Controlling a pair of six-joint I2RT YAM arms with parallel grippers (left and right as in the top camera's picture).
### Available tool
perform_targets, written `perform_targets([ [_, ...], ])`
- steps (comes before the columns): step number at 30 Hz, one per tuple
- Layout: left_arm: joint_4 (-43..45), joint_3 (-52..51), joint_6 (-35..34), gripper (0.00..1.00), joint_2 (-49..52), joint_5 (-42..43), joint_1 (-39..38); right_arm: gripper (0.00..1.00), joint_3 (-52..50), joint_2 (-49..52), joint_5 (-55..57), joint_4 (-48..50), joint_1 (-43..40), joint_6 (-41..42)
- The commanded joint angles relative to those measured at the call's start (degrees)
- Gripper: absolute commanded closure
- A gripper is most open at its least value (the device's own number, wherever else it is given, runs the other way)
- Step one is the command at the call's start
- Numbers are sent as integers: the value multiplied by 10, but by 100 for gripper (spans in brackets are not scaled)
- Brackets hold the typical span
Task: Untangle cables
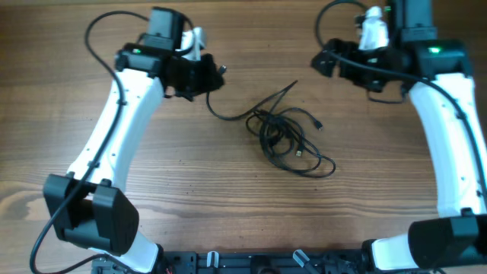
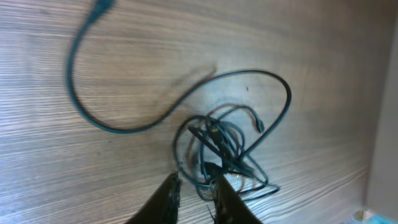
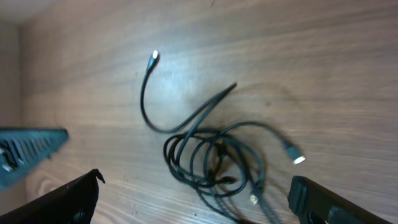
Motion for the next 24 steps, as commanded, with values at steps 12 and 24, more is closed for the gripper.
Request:
perform_targets([
  [12, 10, -5, -140, 51, 137, -74, -136, 1, 15, -20, -37, -19, -55, -64],
  [24, 10, -5, -249, 96, 170, -115, -141, 3, 13, -14, -55, -16, -48, -46],
])
